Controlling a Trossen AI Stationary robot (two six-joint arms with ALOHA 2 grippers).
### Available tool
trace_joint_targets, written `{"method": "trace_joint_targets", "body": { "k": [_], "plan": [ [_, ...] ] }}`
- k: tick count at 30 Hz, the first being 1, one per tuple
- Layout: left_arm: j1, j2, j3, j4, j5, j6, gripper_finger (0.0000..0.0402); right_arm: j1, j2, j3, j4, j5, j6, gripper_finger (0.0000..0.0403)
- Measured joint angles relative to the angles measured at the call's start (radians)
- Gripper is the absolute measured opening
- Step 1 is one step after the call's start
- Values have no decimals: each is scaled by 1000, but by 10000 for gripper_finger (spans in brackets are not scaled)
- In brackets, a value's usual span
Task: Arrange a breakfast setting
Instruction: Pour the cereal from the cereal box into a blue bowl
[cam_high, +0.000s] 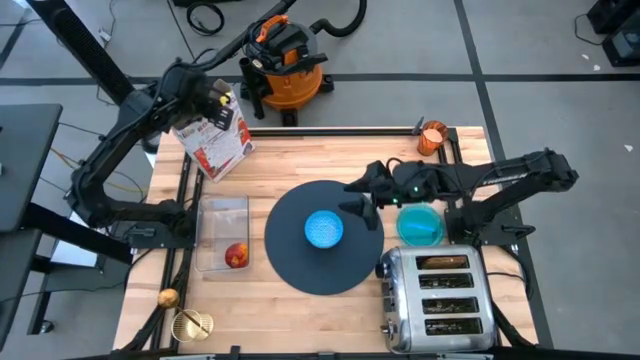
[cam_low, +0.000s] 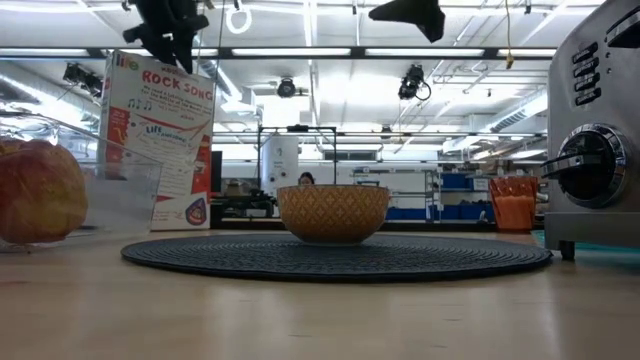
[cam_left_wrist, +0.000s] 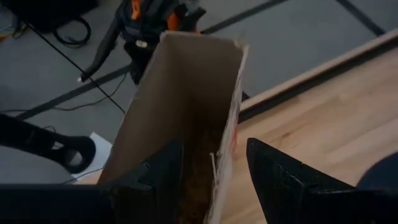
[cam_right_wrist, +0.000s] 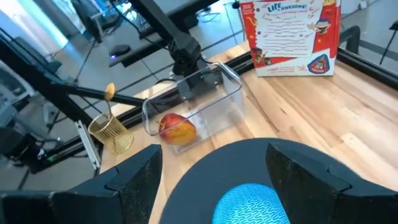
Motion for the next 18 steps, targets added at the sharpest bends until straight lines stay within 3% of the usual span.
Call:
{"method": "trace_joint_targets", "body": {
  "k": [6,12,18],
  "plan": [
    [16,42,0,-60,32,39,186,-84,-1,0,0,-135,-98,289],
    [16,101,0,-131,34,65,176,-138,-1,0,-1,-156,-202,289],
    [13,138,0,-132,39,62,99,-176,-3,0,-2,-157,-287,288]
  ]
}}
